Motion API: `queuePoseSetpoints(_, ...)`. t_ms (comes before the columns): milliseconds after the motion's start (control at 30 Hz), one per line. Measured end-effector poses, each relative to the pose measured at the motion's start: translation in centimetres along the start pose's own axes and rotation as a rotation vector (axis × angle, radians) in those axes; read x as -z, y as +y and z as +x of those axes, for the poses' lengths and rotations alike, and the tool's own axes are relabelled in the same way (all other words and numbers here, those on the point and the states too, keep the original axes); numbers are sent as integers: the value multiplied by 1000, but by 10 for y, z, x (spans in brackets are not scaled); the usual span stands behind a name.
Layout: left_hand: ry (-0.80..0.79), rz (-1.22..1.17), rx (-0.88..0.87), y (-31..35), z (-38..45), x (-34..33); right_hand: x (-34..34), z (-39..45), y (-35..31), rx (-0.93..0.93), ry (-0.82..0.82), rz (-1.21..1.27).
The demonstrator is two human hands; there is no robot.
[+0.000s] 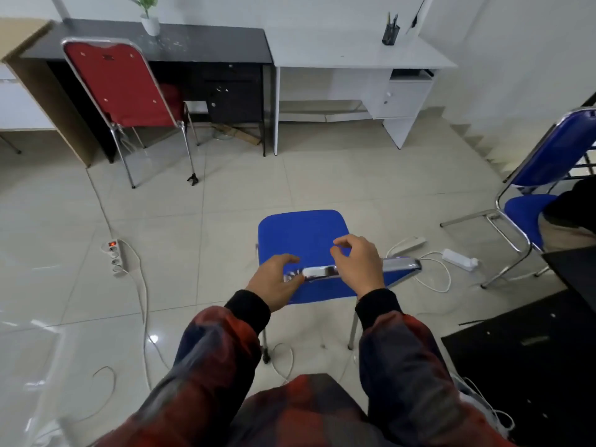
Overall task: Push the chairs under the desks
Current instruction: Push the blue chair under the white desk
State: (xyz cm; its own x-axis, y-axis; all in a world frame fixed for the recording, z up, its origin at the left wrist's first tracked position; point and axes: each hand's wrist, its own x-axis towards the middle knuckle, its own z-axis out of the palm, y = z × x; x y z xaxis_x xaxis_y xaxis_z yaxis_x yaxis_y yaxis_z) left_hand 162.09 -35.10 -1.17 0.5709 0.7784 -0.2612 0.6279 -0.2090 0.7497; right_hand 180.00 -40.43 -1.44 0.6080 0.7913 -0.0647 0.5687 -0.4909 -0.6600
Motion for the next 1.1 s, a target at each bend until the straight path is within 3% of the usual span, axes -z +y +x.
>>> queuePoseSetpoints(100,29,21,-19,20,4,-26,14,1,33,-17,40,-263)
queuePoseSetpoints(233,71,260,3,39,21,-54,18,3,57,30,27,-368)
queuePoseSetpoints(600,108,312,317,45,53,-62,29,45,52,2,-252,-591)
queuePoseSetpoints(700,125,307,304,41,57,-65,28,50,56,-3,-309,-599)
queuePoseSetpoints(1100,184,316,211,32,82,-53,19,73,48,32,-225,-613)
